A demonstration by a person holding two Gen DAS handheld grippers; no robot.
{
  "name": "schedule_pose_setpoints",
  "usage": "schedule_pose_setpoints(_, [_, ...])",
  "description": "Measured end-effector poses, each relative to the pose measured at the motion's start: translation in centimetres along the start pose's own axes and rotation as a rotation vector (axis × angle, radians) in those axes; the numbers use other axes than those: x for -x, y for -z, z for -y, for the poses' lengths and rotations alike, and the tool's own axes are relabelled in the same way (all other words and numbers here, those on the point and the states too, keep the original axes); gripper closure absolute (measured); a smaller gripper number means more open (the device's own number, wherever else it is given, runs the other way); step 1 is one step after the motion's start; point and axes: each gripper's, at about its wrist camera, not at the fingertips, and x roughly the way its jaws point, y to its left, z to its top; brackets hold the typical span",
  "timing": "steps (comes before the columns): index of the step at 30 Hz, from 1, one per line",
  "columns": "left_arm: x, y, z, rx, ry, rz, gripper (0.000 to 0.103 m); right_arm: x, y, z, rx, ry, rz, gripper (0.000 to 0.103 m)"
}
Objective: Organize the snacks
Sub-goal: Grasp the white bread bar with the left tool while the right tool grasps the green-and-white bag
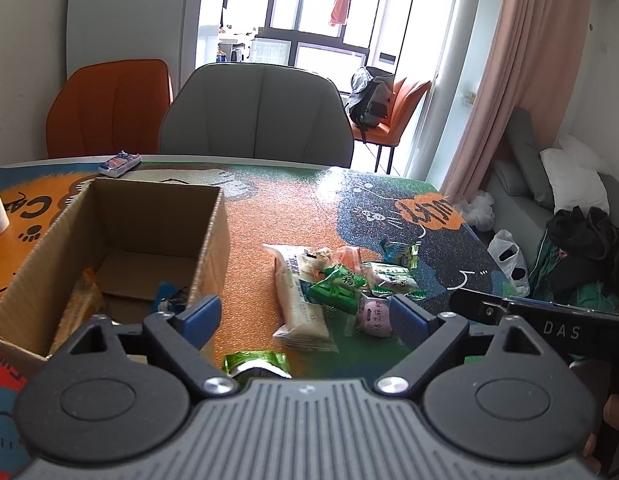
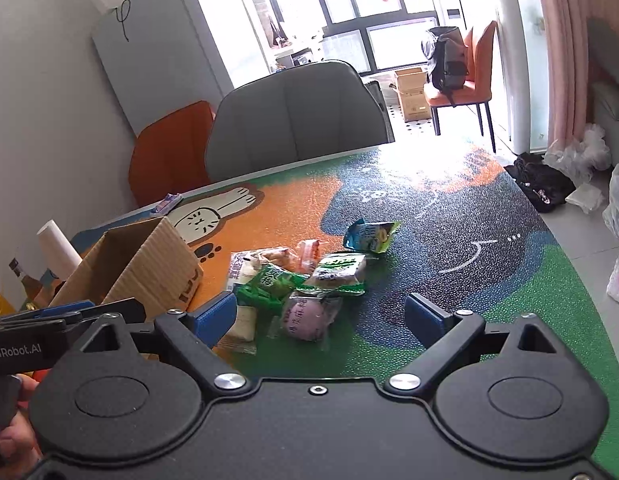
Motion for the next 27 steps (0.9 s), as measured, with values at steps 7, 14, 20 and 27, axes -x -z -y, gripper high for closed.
schedule_pose_setpoints(7, [-2.7,-0.1,1.3,-0.011,-0.008,-0.04,0.04,-1.4,-0.3,1.7,-0.04,-0.017,-0.003,0.015])
schedule_pose_setpoints(14, [-6.2,-0.3,2.0,-0.028,-0.039,-0.081,0.046,-3.8,-0.6,2.4,-0.048,-0.02,-0.019,0.022])
schedule_pose_setpoints(20, [-9.4,-0.2,2.0,-0.049,-0.073,-0.132,0.046,-6.2,-0.9,3.0,-0.071,-0.031,-0.054,0.023])
schedule_pose_setpoints(27, [-12.7,0.5,1.5,-0.051,-0.115,-0.199,0.046,-9.1,-1.1,3.1,-0.078,-0.026,-0.098,0.023])
